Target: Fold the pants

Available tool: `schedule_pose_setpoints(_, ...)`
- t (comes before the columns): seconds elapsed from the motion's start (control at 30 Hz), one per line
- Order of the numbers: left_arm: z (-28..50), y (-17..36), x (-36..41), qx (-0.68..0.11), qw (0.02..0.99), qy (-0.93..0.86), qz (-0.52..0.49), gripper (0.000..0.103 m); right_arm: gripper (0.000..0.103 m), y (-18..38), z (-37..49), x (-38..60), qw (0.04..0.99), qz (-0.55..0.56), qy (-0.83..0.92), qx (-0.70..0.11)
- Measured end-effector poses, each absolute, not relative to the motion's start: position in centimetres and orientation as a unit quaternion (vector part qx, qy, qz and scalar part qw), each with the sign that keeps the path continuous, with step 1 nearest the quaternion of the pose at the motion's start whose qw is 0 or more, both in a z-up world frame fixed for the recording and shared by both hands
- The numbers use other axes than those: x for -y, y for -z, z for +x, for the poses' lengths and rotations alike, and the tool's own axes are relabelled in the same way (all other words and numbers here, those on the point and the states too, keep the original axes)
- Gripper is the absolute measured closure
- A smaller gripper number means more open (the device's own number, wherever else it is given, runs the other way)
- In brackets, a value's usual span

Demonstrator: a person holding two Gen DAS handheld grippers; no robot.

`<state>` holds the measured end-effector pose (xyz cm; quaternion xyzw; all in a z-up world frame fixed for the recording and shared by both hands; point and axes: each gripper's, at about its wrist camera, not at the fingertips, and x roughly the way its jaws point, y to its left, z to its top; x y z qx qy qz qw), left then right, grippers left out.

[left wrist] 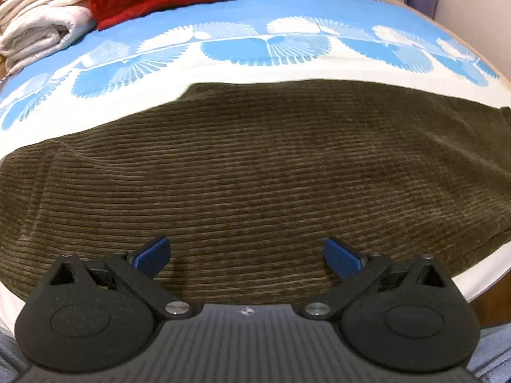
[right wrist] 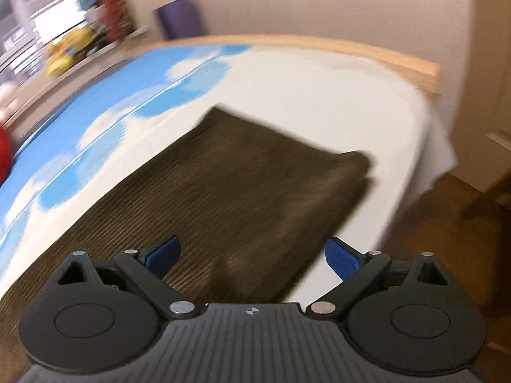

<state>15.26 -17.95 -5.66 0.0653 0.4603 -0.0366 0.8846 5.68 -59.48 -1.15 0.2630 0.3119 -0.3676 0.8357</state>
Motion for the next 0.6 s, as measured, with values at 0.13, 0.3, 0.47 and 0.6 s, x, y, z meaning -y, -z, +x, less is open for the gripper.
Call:
schedule_pose_setpoints(0.13, 15.6, 5.9, 19.4, -0.467, 0.881, 0.046, 0.064, 0.0, 0.006, 2.1, 4.5, 61.4, 0.821, 0.299, 0.379, -0.305)
schedule_pose_setpoints(0.3, 15.8, 6.1, 21.4, -0.471, 0.878, 0.062, 0.067, 0.0, 0.006, 2.2, 4.2, 61.4, 0.832, 0.284, 0.375, -0.294)
schedule_pose_setpoints(0.47, 16.0, 6.2, 23.6, -0.476, 0.873, 0.081, 0.07, 0.0, 0.006, 2.0, 4.1, 61.6, 0.835, 0.279, 0.369, -0.297)
schedule_pose_setpoints(0.6, 16.2, 6.5, 25.0, -0.475, 0.872, 0.091, 0.075, 0.0, 0.006, 1.9, 3.7, 62.2, 0.834, 0.281, 0.375, -0.293)
